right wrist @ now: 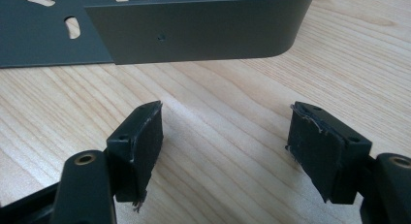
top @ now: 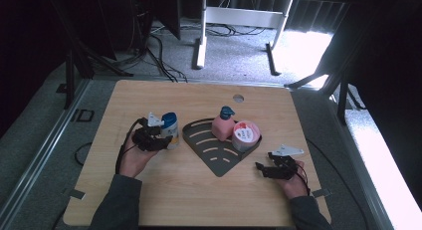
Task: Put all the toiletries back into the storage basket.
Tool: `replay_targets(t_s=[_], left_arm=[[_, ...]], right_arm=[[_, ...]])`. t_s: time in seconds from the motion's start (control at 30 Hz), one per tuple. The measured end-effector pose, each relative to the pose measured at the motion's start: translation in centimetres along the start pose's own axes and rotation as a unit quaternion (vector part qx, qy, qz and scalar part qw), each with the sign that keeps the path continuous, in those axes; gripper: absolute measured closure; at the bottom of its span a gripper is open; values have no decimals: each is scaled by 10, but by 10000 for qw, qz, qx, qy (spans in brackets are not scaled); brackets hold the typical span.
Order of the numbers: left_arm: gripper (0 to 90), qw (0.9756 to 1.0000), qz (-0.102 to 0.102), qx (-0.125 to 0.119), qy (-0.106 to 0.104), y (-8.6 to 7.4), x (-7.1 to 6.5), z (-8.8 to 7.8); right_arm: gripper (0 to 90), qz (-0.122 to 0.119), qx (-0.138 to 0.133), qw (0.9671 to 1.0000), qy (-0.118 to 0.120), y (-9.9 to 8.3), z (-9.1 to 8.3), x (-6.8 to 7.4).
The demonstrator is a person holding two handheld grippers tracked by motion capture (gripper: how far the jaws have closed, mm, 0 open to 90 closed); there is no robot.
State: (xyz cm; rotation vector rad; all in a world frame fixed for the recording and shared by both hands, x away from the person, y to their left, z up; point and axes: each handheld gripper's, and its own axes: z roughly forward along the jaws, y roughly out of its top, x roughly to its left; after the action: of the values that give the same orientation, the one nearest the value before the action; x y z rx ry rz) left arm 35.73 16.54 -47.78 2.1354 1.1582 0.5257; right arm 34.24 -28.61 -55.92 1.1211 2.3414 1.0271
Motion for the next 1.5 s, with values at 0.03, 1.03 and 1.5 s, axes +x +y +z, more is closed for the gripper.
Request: replay_targets(t_s=[0.03, 1.03, 1.5], left_arm=[[505, 10000, 6, 13, 27, 0, -1, 0], [487, 10000, -51, 25, 12, 5, -18, -5], [487, 9992, -389, -122, -24, 10, -14, 1]], right_arm=[[281, 0, 0, 10000, 0, 0, 0, 0], [282, -1, -5, 10000, 1, 0, 0, 0], [281, 0, -6, 10000, 0, 0, 0, 0]])
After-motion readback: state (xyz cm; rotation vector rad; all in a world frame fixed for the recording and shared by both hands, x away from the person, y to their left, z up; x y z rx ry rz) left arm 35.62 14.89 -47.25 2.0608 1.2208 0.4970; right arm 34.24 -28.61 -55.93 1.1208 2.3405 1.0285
